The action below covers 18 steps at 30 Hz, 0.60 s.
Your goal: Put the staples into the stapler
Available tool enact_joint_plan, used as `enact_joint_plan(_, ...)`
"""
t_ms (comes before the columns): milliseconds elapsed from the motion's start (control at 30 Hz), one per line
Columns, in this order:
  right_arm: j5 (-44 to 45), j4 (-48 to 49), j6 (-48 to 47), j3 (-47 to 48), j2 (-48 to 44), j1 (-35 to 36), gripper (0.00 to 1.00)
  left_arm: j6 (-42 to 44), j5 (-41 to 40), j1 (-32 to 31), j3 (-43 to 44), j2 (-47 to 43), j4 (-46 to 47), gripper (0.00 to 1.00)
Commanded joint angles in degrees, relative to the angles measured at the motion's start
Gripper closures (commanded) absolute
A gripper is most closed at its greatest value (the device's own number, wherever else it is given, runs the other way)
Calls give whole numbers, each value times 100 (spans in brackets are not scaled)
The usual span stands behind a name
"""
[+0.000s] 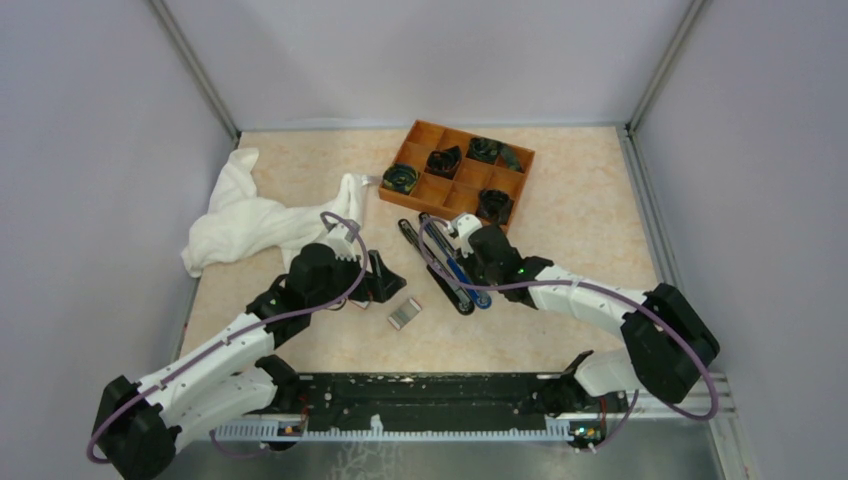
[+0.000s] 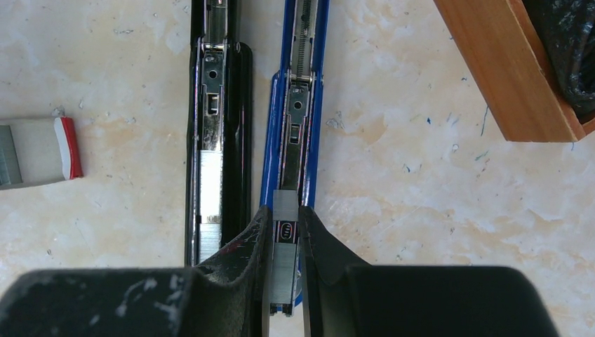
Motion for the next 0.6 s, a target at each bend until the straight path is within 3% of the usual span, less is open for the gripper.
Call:
enact_joint_plan(0,-19,177,-32,97,95,-20,100,-55,69,5,-32,-13,186,1)
enact_joint_plan(567,141,290,-57,-26,-294,-18,100,-49,101,4,-25,67,254,1)
